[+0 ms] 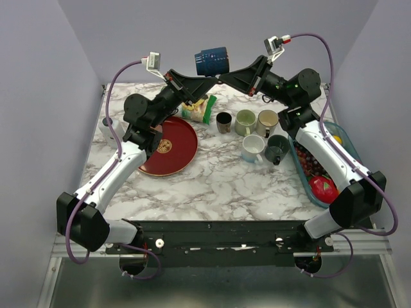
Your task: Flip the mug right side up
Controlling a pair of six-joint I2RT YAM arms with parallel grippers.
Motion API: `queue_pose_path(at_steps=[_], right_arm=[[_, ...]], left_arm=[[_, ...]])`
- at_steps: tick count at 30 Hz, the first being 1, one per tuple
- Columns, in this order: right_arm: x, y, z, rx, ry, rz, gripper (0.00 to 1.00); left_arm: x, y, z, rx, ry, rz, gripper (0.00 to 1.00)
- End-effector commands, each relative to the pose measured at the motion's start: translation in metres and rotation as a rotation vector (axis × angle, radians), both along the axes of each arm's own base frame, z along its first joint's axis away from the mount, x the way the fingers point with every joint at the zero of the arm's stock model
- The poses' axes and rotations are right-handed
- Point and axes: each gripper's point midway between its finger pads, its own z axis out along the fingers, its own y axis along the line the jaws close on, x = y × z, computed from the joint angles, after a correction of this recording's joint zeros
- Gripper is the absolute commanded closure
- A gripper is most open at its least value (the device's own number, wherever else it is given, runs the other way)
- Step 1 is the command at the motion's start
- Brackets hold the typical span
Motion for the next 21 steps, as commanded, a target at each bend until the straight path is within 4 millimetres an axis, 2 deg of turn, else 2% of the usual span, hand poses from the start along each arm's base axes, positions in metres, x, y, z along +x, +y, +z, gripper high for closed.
queue_pose_path(at_steps=[1,4,7,8,10,11,13,14,16,17,19,21], right_arm=[[0.007,0.000,0.001,0.025,-0.004,-0.046,0.99],[0.007,-0.002,0.001,0.018,-0.007,-0.062,0.99],[0.006,-0.004,0.002,0.014,-0.016,-0.078,0.99],[0.007,-0.005,0.000,0.007,-0.007,-0.086,0.99],[0.007,-0.005,-0.001,-0.002,-0.004,-0.093,0.99],[0.006,-0.005,-0.001,-0.004,-0.006,-0.094,0.99],[0.005,-0.007,-0.001,-0.011,-0.013,-0.107,0.99],[0.007,-0.007,-0.007,-0.026,0.009,-0.115,0.99],[0.008,-0.010,-0.010,-0.034,0.022,-0.140,0.99],[0.009,-0.011,-0.015,-0.041,0.037,-0.153,0.99],[0.012,-0.013,-0.022,-0.047,0.059,-0.175,0.99],[0.013,-0.015,-0.030,-0.066,0.081,-0.189,0.99]], left_arm=[[-0.018,-0.009,0.005,0.030,-0.060,-0.047,1.00],[-0.018,-0.010,0.005,0.046,-0.066,-0.042,1.00],[-0.017,-0.010,0.004,0.053,-0.068,-0.041,0.84],[-0.017,-0.010,0.003,0.055,-0.069,-0.040,0.72],[-0.017,-0.010,0.002,0.062,-0.072,-0.035,0.66],[-0.017,-0.010,0.001,0.067,-0.071,-0.032,0.54],[-0.014,-0.010,-0.005,0.086,-0.060,-0.020,0.38],[-0.016,-0.009,-0.005,0.089,-0.063,-0.014,0.26],[-0.010,-0.008,-0.017,0.127,-0.045,0.013,0.18],[-0.011,-0.007,-0.019,0.139,-0.048,0.021,0.10],[-0.007,-0.007,-0.034,0.199,-0.035,0.051,0.05],[-0.007,-0.001,-0.038,0.238,-0.033,0.084,0.01]])
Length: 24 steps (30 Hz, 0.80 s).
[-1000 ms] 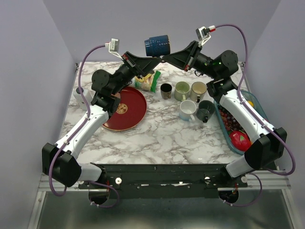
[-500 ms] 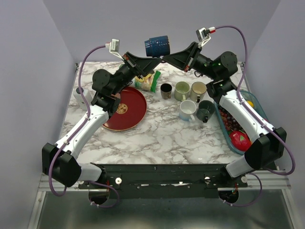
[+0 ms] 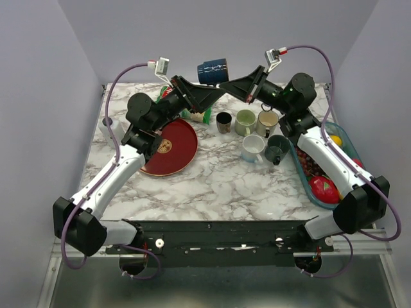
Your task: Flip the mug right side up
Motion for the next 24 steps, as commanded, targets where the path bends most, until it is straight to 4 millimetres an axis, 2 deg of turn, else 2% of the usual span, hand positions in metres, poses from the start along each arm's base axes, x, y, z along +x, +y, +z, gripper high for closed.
queue_pose_path(at_steps=[1,3,4,6,7,9,10,11,13,14,16,17,24], right_arm=[[-0.004,-0.011,0.007,-0.006,-0.027,-0.075,0.99],[-0.001,-0.012,-0.004,-0.044,-0.004,-0.094,0.99],[0.000,-0.013,-0.008,-0.061,0.003,-0.101,0.99],[0.002,-0.015,-0.024,-0.120,0.021,-0.123,0.99],[0.003,-0.015,-0.031,-0.140,0.031,-0.127,0.99],[0.005,-0.018,-0.050,-0.200,0.058,-0.144,0.99],[0.005,-0.018,-0.060,-0.223,0.073,-0.144,0.99],[0.005,-0.020,-0.074,-0.266,0.087,-0.150,0.99],[0.005,-0.023,-0.087,-0.311,0.091,-0.163,0.99],[0.006,-0.027,-0.109,-0.370,0.101,-0.179,0.99],[0.006,-0.033,-0.122,-0.428,0.081,-0.214,0.99],[0.010,-0.040,-0.138,-0.501,0.066,-0.259,0.99],[0.014,-0.059,-0.200,-0.802,0.030,-0.382,0.99]], left_arm=[[0.001,0.011,-0.026,0.146,0.011,0.094,0.01],[0.004,0.021,-0.034,0.220,-0.007,0.164,0.01],[0.011,0.029,-0.049,0.272,0.046,0.219,0.01],[0.015,0.043,-0.057,0.353,0.036,0.302,0.01],[0.016,0.049,-0.073,0.413,0.087,0.327,0.01],[0.026,0.070,-0.077,0.483,0.099,0.447,0.01],[0.028,0.078,-0.089,0.531,0.134,0.479,0.01],[0.032,0.090,-0.088,0.546,0.144,0.543,0.01],[0.034,0.101,-0.091,0.590,0.149,0.595,0.01],[0.035,0.106,-0.090,0.597,0.148,0.613,0.01],[0.037,0.112,-0.089,0.607,0.147,0.648,0.01],[0.038,0.114,-0.089,0.609,0.149,0.658,0.01],[0.048,0.117,-0.099,0.643,0.197,0.680,0.01]])
